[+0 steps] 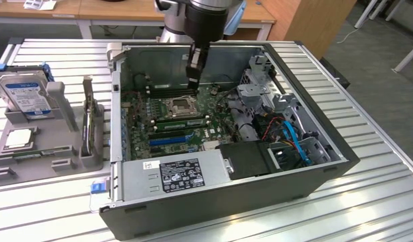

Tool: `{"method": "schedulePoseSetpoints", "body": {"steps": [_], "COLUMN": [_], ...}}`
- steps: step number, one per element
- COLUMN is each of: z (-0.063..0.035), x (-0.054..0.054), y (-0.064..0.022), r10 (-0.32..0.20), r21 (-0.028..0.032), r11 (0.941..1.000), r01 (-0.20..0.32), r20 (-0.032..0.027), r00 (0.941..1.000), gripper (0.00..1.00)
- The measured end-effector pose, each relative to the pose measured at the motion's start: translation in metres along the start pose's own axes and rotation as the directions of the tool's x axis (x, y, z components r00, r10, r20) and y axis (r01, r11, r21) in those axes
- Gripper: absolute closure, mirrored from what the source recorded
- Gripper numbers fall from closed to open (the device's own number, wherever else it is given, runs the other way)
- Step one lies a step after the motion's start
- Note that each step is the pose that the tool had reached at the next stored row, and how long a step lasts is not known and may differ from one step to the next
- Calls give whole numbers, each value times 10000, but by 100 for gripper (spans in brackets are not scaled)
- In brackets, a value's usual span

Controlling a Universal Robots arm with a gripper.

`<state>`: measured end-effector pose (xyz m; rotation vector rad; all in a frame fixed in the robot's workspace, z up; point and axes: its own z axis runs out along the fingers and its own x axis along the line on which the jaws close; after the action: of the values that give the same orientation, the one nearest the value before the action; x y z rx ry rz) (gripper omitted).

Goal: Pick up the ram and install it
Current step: 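Press down the ram until it locks into place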

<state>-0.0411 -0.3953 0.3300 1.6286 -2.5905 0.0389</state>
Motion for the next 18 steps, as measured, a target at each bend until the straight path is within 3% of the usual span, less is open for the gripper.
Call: {"method": "schedulePoseSetpoints", "body": {"steps": [5, 9, 14, 18], "z": [5, 9, 14, 19], "x": [0, -1, -1, -2], "y": [0, 0, 0, 0], "r10": [845, 1521, 2348, 3017], "r21": [-70, -128, -200, -259], "r11": [9964, 9883, 9719, 9531], "r01": [-845, -1521, -2347, -3015], "r20": [16, 24, 29, 28], "r00": [9964, 9884, 9720, 9534], "gripper": [89, 89, 89, 89]}}
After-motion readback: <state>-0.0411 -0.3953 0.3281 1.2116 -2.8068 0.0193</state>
